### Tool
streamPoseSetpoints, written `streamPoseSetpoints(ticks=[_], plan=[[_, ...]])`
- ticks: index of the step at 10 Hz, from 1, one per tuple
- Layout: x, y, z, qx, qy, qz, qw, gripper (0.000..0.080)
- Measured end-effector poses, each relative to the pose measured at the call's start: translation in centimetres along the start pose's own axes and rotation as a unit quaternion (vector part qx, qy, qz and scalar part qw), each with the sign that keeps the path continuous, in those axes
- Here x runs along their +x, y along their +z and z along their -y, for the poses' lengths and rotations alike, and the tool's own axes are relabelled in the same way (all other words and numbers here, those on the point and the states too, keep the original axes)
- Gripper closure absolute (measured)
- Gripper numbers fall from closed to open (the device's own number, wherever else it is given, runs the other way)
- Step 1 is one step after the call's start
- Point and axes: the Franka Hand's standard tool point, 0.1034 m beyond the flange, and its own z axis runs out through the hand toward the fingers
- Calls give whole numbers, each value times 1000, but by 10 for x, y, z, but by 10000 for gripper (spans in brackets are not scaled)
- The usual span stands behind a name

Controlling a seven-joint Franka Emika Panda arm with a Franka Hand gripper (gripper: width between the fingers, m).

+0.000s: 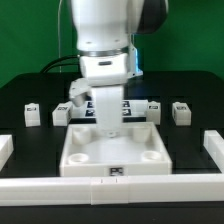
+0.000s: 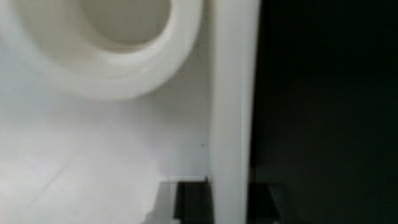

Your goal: Assemble one leg

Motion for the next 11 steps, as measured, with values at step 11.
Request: streamPoseSetpoints(ticks=[11], plan=[[63,3,-14,-4,-9,-11,1000,742]])
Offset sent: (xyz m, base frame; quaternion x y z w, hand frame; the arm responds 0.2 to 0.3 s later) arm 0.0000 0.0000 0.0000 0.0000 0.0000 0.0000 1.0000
